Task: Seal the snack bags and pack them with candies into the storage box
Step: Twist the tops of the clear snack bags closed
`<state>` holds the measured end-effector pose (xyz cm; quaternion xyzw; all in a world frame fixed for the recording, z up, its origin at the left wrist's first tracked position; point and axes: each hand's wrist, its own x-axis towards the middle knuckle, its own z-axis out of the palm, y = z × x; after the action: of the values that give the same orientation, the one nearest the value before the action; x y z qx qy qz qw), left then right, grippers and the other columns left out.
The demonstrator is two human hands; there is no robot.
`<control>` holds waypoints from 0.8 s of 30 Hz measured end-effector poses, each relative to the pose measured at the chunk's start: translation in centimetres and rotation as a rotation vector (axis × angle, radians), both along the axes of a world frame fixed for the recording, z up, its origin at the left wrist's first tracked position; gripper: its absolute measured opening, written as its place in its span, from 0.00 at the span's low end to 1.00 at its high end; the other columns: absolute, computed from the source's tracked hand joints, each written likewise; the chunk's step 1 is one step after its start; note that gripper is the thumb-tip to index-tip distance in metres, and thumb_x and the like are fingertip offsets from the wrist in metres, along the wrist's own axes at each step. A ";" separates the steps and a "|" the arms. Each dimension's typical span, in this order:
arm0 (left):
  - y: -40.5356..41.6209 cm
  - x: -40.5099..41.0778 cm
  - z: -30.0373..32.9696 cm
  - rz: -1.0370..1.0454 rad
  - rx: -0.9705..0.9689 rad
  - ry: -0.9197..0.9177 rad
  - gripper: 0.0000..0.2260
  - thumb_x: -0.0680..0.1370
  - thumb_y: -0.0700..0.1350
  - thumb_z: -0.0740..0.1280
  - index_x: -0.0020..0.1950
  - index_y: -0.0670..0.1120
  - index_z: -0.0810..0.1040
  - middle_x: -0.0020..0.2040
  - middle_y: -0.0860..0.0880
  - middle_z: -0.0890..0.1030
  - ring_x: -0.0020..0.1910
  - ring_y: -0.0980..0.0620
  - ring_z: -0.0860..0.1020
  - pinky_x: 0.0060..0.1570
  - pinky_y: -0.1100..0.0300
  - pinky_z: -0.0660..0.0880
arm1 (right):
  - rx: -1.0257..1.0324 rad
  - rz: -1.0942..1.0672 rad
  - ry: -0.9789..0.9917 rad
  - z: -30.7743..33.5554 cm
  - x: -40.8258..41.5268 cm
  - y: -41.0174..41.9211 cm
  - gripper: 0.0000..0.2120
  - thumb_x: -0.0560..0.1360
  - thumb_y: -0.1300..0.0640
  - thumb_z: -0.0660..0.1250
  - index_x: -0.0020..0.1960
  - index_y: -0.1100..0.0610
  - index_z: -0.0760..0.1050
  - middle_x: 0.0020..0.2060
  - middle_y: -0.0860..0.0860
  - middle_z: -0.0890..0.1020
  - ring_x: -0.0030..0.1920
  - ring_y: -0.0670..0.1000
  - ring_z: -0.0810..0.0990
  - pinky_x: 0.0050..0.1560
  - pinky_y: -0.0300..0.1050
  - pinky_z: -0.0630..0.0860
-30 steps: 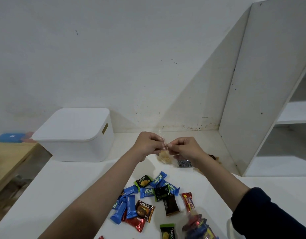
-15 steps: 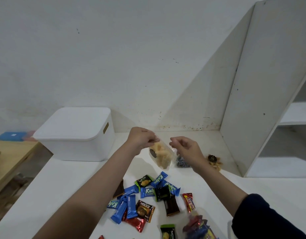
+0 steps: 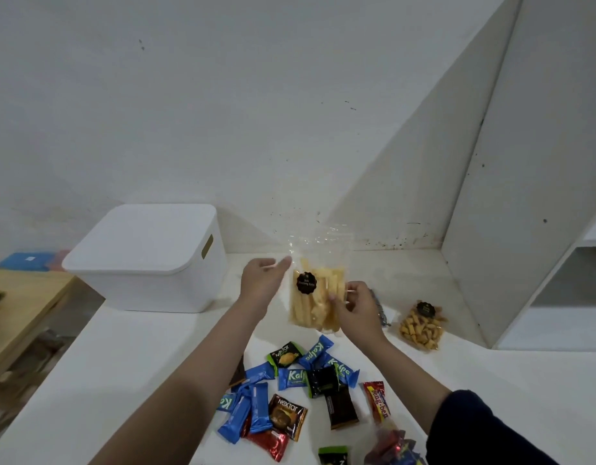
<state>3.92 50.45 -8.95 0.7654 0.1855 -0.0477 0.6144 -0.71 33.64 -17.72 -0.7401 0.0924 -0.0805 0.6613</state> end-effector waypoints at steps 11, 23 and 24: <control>2.1 1.4 -11.5 -0.052 0.097 0.284 0.29 0.68 0.47 0.77 0.65 0.40 0.72 0.64 0.41 0.75 0.60 0.43 0.75 0.53 0.55 0.72 | -0.052 0.060 0.261 -5.6 4.5 3.9 0.18 0.75 0.54 0.67 0.62 0.57 0.67 0.53 0.51 0.76 0.47 0.46 0.76 0.44 0.39 0.74; -1.1 4.7 -14.6 -0.005 0.740 0.329 0.29 0.73 0.54 0.69 0.68 0.40 0.66 0.66 0.38 0.69 0.63 0.38 0.71 0.60 0.47 0.71 | -0.376 0.380 0.249 -7.5 6.5 1.7 0.26 0.76 0.56 0.64 0.71 0.61 0.63 0.71 0.56 0.67 0.72 0.55 0.63 0.68 0.40 0.60; -2.0 4.9 -14.6 0.004 0.795 0.222 0.28 0.73 0.51 0.69 0.69 0.41 0.66 0.67 0.38 0.67 0.63 0.39 0.71 0.62 0.47 0.70 | -0.399 0.316 0.172 -7.3 6.4 0.7 0.25 0.76 0.57 0.64 0.71 0.61 0.64 0.71 0.56 0.66 0.72 0.53 0.62 0.68 0.37 0.57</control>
<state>8.79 48.43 -23.60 0.9330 0.2563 -0.0533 0.2470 5.68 34.36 -25.04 -0.8652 0.0138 0.0703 0.4963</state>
